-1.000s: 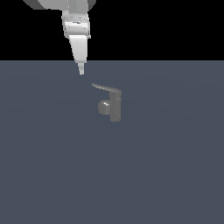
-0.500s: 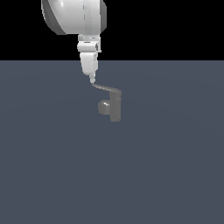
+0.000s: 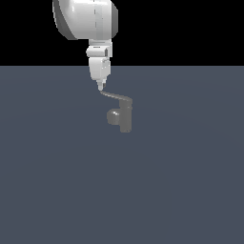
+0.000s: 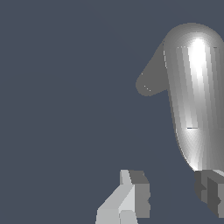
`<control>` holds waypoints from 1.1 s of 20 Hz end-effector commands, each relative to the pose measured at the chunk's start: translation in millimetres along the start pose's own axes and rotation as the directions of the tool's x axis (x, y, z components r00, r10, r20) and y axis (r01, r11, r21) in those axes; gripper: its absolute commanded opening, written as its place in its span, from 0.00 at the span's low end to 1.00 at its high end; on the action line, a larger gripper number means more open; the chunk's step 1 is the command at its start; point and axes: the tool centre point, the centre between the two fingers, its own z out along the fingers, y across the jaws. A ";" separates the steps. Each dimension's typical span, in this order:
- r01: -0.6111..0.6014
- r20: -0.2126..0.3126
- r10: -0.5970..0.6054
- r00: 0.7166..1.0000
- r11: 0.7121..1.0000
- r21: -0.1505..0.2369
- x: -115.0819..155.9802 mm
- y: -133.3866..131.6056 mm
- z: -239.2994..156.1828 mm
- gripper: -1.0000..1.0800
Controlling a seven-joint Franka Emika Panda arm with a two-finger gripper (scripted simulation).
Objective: Turn on the faucet by rotating a designated handle.
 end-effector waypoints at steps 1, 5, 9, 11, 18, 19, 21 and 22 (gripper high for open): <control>-0.038 -0.016 0.037 0.999 0.999 -0.030 22.4 -0.8 27.4 0.00; -0.046 -0.015 0.045 0.999 0.998 -0.030 23.9 -2.6 28.6 0.00; -0.045 -0.015 0.045 0.999 0.998 -0.031 24.0 -2.4 28.6 0.00; -0.045 -0.015 0.045 0.999 0.998 -0.031 23.1 1.9 28.5 0.00; -0.045 -0.015 0.045 0.999 0.998 -0.031 19.5 17.8 28.1 0.00; -0.045 -0.015 0.045 0.999 0.998 -0.031 19.0 20.1 28.0 0.00; -0.045 -0.015 0.045 0.999 0.998 -0.031 17.9 24.9 27.9 0.00; -0.045 -0.015 0.045 0.999 0.998 -0.031 17.3 27.4 27.8 0.00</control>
